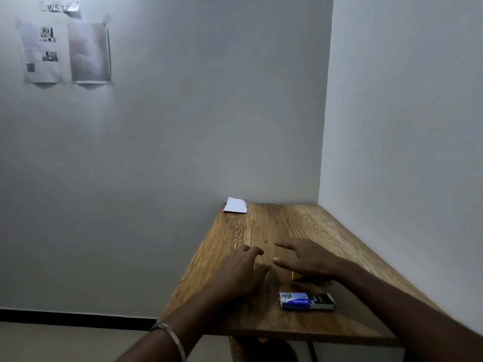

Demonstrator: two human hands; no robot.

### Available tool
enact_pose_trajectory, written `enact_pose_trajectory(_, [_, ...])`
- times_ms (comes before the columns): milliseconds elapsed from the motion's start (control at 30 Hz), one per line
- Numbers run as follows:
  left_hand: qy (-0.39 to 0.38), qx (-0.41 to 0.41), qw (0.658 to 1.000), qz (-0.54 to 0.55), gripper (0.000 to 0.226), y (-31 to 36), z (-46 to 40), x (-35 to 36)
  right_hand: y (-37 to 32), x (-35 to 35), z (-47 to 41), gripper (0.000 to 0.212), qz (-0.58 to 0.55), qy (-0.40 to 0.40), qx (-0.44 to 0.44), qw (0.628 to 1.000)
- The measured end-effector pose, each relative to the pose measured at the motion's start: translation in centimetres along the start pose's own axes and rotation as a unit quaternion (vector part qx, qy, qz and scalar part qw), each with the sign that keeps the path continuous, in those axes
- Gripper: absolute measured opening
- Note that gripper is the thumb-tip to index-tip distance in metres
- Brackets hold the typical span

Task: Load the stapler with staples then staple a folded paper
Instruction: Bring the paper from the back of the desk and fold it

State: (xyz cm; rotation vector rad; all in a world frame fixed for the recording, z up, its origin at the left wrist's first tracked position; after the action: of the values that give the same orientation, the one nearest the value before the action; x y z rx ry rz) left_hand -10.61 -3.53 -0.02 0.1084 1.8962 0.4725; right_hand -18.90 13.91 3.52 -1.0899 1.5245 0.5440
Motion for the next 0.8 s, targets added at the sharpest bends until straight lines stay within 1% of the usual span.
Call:
enact_pose_trajectory(100, [-0.04, 0.001, 0.994, -0.103, 0.062, -1.0, -2.7, -0.7, 0.0, 0.0, -2.2, 0.07, 0.037, -0.004, -0.018, 0.999])
enact_pose_trajectory(200, [-0.039, 0.001, 0.988, -0.15, 0.066, -2.0, -5.4, -1.4, 0.3, 0.1, -4.9, 0.07, 0.058, -0.014, -0.034, 0.998])
enact_pose_trajectory(333, [-0.037, -0.007, 0.984, -0.172, 0.071, -3.4, -9.6, -1.6, 1.6, 0.4, -9.0, 0.072, 0.087, -0.019, -0.045, 0.995])
enact_pose_trajectory(500, [-0.047, -0.016, 0.983, -0.177, 0.076, -5.5, -14.5, -1.4, 4.2, 1.5, -13.9, 0.074, 0.085, -0.033, -0.038, 0.995])
enact_pose_trajectory(633, [-0.036, -0.018, 0.983, -0.181, 0.074, -7.0, -19.0, -1.2, 6.8, 2.5, -18.4, 0.077, 0.073, -0.042, -0.023, 0.996])
enact_pose_trajectory(800, [-0.054, -0.038, 0.982, -0.175, 0.07, -9.0, -24.3, 0.0, 9.6, 4.0, -23.2, 0.072, 0.056, -0.049, -0.013, 0.997])
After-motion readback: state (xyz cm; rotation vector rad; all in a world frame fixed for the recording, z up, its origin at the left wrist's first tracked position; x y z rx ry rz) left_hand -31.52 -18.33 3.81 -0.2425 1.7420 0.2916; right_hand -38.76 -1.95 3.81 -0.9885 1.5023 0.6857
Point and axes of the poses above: each hand's wrist, its own z-axis away from the middle knuckle, its own x-axis out of the palm, y = z × x, the point moved 2 cm from there along -z, towards the middle knuckle, and after that the axes turned 13 degrees about -x, right-handed, at the moved point
